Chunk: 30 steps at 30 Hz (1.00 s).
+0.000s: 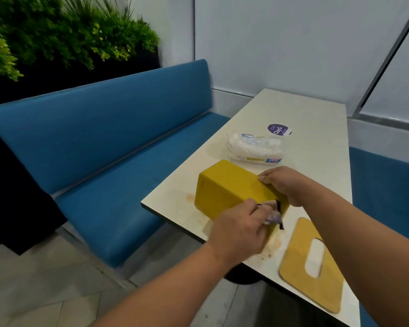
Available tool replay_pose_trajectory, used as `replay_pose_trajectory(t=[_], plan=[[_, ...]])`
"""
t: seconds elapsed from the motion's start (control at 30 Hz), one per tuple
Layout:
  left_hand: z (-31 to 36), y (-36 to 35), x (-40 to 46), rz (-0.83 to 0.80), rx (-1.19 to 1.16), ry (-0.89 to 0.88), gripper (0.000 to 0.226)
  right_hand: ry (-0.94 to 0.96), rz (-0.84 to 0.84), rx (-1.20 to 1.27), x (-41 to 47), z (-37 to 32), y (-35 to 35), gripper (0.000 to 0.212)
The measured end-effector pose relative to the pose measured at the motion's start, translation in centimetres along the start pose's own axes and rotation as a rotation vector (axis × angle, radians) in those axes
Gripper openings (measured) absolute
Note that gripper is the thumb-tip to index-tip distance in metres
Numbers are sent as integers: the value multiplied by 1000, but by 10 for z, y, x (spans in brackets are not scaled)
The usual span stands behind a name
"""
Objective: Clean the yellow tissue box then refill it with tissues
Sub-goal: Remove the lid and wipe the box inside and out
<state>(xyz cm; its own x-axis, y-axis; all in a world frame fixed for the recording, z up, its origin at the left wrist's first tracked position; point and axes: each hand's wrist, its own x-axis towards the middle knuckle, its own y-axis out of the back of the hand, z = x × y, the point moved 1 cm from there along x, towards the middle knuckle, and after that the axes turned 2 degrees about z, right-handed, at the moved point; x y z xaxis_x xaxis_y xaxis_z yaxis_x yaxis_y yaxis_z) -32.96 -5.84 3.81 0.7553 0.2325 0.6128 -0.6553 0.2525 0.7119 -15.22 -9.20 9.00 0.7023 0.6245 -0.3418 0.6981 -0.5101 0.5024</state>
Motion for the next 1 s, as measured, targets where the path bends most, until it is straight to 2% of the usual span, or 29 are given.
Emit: replay_pose_trajectory(t=[0.03, 0.1, 0.17, 0.23, 0.33, 0.4, 0.47, 0.57, 0.63, 0.73, 0.8, 0.87, 0.93, 1.0], plan=[[-12, 4, 2, 20, 30, 46, 33, -4, -4, 7, -2, 1, 3, 14], [-45, 19, 9, 99, 104, 268, 33, -16, -15, 4, -3, 2, 8, 26], [-65, 31, 11, 94, 153, 459, 32, -7, -27, -17, -4, 2, 7, 32], [-51, 29, 12, 59, 150, 401, 30, 25, -23, -26, -4, 2, 3, 31], [-2, 11, 4, -106, 62, 164, 28, 99, -4, -35, -4, 3, -5, 20], [3, 5, 4, -117, 85, 61, 33, 131, 15, -36, -6, 3, -7, 20], [-14, 13, 12, -70, 178, 122, 32, 148, 17, -18, -8, 2, -6, 21], [-56, 38, 28, -98, 326, 432, 31, 158, 0, -32, -14, 1, -4, 28], [-75, 49, 35, -87, 432, 562, 34, 172, -13, -44, -15, 0, -4, 29], [-53, 36, 40, -187, 290, 507, 35, 220, -8, -101, -17, 1, -6, 27], [-15, 18, 33, -274, 199, 296, 32, 264, -9, -167, -18, 2, -9, 23], [-1, 9, 31, -299, 224, 150, 30, 284, -13, -145, -19, 5, -10, 20], [-18, 15, 39, -231, 309, 199, 30, 280, -13, -118, -21, 5, -8, 21], [-47, 31, 50, -193, 420, 355, 33, 270, -33, -145, -23, 3, -4, 25]])
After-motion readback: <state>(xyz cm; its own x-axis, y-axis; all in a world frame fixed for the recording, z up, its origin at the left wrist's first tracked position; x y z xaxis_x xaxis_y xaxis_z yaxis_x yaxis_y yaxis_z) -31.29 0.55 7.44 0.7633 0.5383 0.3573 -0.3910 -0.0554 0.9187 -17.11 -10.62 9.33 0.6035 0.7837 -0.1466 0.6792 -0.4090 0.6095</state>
